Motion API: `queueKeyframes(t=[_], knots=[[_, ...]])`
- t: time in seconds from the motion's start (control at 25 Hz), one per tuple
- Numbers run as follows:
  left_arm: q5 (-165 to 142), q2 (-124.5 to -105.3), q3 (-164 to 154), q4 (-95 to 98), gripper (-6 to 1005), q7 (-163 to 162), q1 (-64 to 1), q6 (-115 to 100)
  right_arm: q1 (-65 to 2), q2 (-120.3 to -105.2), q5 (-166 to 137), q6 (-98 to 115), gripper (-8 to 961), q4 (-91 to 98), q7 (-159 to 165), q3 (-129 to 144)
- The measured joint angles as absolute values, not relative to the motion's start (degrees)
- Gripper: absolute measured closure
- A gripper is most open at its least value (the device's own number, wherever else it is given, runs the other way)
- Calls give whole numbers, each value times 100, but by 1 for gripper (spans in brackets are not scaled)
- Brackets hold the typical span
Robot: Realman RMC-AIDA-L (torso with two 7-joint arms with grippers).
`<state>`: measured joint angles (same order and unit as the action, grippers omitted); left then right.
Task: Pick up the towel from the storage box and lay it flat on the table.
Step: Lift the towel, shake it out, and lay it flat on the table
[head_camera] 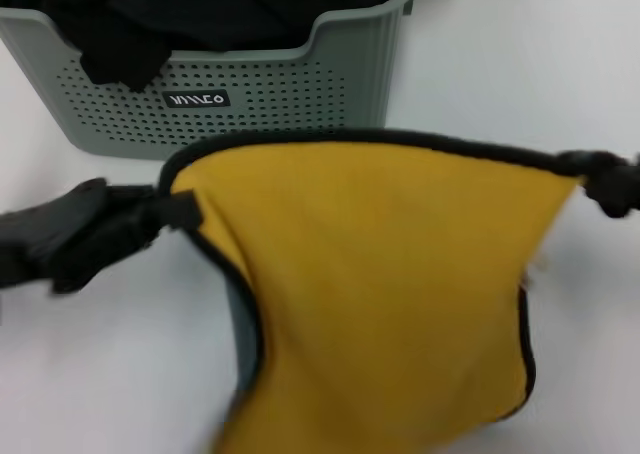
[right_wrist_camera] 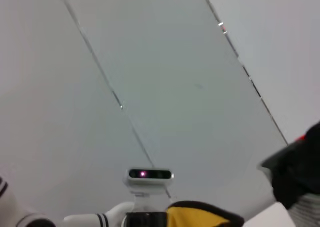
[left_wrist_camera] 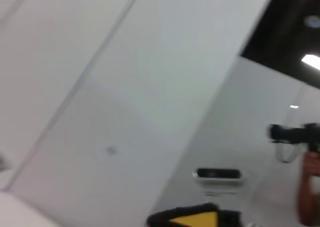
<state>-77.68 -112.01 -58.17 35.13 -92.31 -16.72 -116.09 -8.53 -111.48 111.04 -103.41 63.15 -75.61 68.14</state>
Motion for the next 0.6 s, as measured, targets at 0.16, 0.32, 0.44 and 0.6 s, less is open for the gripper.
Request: queueKeyframes(t=[0.16,0.32,0.44,0.6], knots=[[-8885,-11134,-5023,2356,977,-8548,-2265,-10782,-1713,-11153,10771,-10202,839,4706,-8243,6622],[-9142,-11274,-5023,2549,976,-8502,-2341,-9471,-2462,-11162,10114,-9666,838,3507,-8834,6381],[-9373,-11326,-5027,2503,976,-8499,-2444,-8607,-2674,-11254,9667,-8945,837,3257,-9009,6362],[-9624,-11455,-5031,2595,976,-8413,-2466,-7408,-2749,-11450,9259,-8001,835,3384,-9032,6369]])
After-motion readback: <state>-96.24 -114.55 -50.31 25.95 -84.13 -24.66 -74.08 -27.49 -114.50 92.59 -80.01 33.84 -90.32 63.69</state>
